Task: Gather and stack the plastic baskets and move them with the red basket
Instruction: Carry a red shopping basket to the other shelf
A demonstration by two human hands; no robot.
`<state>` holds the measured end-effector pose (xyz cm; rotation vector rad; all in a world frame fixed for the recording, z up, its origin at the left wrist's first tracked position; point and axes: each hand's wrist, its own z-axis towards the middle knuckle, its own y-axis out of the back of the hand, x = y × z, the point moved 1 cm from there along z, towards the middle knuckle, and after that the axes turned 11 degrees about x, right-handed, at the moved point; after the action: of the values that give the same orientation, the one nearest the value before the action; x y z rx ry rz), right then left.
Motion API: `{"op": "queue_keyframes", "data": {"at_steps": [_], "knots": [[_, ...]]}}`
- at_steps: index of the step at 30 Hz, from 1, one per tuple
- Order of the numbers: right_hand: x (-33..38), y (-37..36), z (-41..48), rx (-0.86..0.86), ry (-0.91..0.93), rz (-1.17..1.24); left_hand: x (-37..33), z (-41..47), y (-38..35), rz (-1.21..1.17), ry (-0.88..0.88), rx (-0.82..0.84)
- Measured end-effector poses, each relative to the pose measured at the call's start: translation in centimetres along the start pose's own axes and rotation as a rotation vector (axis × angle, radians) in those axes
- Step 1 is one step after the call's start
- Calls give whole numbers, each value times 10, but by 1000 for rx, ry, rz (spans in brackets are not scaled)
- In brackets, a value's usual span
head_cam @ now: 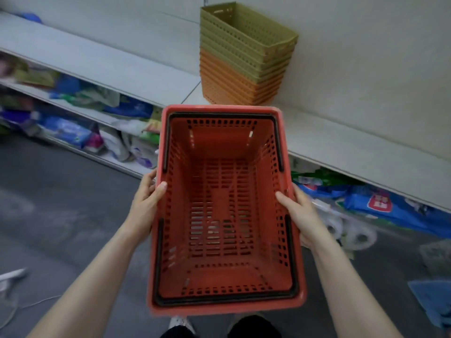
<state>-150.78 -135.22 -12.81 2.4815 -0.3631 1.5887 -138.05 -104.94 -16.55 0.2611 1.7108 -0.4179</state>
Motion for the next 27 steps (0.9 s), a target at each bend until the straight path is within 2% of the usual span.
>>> {"op": "queue_keyframes", "data": {"at_steps": [7,13,20,27], "knots": [[6,-130,57,174,-35,-200,-1,-24,123,-5,66,-241],[7,-214,154,308,-28,-342,-8,-13,206,-33,102,-403],[65,-344,228,493,-47,-384,-25,12,307,-62,79,-594],[113,-490,289,543,-6,-407,-53,52,448,-72,58,-668]]}}
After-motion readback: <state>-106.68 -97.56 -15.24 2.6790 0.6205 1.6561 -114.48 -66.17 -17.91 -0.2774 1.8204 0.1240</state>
